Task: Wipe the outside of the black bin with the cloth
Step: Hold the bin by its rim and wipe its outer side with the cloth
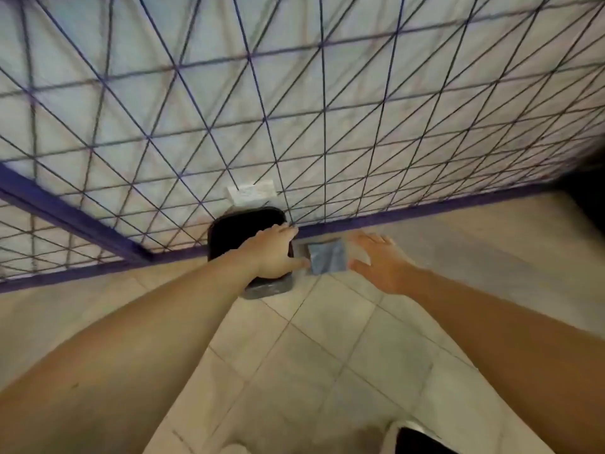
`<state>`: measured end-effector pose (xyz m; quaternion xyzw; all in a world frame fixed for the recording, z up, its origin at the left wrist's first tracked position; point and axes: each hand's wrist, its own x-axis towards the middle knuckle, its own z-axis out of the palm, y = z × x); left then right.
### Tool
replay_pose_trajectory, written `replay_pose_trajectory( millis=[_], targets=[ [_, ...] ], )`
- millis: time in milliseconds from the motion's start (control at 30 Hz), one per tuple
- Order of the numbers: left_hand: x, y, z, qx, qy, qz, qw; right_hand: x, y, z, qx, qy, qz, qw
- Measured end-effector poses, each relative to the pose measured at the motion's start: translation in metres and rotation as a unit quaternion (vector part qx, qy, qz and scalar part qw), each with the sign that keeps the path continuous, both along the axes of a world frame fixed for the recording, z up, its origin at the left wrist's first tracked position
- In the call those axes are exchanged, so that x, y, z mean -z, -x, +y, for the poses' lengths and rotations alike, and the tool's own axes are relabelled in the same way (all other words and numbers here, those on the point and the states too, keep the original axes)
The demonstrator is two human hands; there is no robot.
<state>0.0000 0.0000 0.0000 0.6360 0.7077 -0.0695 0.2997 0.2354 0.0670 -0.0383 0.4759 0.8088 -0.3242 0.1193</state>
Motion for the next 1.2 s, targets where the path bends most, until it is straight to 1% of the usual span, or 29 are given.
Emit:
replay_pose_trajectory(
  millis=[100,200,267,367,567,667,767,900,1033,1100,1200],
  targets=[
    [0.074,0.008,-0.001,0.006,-0.006,0.052,0.999,0.084,0.017,0.001,0.006,0.01,0.025,1.0],
    [0.139,0.013,-0.001,-0.016,-0.025,0.085,0.996,0.159,0.034,0.009,0.003,0.013,0.013,1.0],
    [0.173,0.02,0.002,-0.039,-0.076,0.1,0.991,0.2,0.045,0.019,0.0,0.007,0.018,1.0],
    [0.213,0.028,0.007,-0.064,-0.152,0.1,0.981,0.257,0.062,0.03,0.002,0.0,0.028,1.0],
    [0.249,0.028,0.006,-0.048,-0.229,0.135,0.963,0.32,0.087,0.043,0.002,-0.025,0.001,1.0],
    [0.253,0.03,0.005,-0.031,-0.256,0.13,0.957,0.346,0.093,0.044,0.011,-0.026,0.004,1.0],
    [0.253,0.033,0.004,-0.014,-0.258,0.115,0.959,0.373,0.1,0.048,0.009,-0.044,0.0,0.999],
    [0.256,0.034,0.003,-0.01,-0.262,0.112,0.958,0.391,0.11,0.061,0.006,-0.096,-0.023,0.995],
    [0.257,0.035,0.006,-0.012,-0.264,0.093,0.96,0.408,0.116,0.07,0.038,-0.083,-0.055,0.994],
    [0.258,0.036,0.007,-0.014,-0.261,0.081,0.962,0.417,0.12,0.066,0.044,-0.104,-0.07,0.991],
    [0.259,0.036,0.007,-0.016,-0.265,0.08,0.961,0.421,0.123,0.064,0.053,-0.117,-0.056,0.99]
  ],
)
